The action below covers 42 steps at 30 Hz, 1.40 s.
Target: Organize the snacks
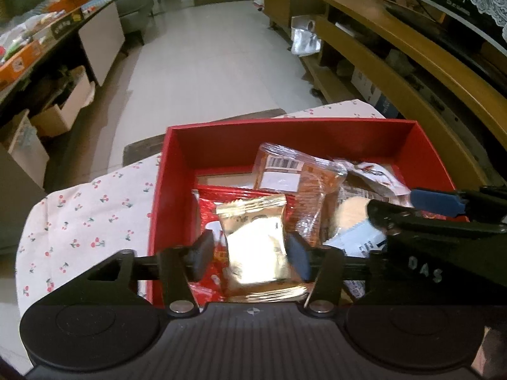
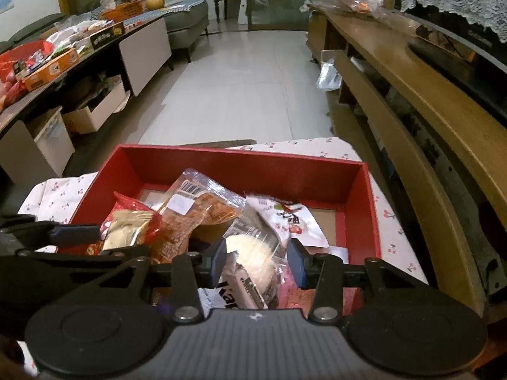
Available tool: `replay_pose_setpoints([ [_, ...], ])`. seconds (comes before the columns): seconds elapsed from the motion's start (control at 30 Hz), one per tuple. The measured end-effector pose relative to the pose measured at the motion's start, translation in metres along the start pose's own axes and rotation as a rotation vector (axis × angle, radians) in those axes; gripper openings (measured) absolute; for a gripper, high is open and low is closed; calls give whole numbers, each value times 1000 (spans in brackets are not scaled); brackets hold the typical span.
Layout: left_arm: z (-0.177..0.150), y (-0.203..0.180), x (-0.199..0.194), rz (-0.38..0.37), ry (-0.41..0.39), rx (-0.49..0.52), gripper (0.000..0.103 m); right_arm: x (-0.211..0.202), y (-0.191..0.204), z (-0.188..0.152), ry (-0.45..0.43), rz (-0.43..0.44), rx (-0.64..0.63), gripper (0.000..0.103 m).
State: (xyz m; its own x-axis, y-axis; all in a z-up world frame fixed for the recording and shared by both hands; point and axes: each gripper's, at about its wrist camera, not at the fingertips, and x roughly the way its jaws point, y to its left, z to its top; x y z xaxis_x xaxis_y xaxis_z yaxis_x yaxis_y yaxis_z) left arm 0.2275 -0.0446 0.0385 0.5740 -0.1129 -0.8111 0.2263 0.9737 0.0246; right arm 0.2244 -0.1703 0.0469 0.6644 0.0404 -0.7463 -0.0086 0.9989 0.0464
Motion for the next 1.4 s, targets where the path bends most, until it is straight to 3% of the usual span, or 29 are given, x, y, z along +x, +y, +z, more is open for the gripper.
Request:
replay_pose_setpoints([
  [0.27, -5, 10, -20, 15, -37, -25, 84, -23, 0, -2, -28, 12, 33, 72],
  [0.67, -32, 23, -53, 49, -98, -52, 91, -61, 11, -28, -41, 41, 36, 81],
  [0.8, -44, 26, -70, 80, -150, -55, 101, -72, 12, -40, -39, 49, 47, 81],
  [0.93, -58, 28, -85, 82, -194, -64, 103, -85, 15, -52, -48, 69, 48, 82],
  [1.17, -79, 25, -86, 166, -168, -37, 103, -100, 20, -75, -38, 63, 52, 85],
  [1.4, -102, 10, -88, 197, -93, 44, 103, -109, 21, -102, -3, 57, 63, 85],
])
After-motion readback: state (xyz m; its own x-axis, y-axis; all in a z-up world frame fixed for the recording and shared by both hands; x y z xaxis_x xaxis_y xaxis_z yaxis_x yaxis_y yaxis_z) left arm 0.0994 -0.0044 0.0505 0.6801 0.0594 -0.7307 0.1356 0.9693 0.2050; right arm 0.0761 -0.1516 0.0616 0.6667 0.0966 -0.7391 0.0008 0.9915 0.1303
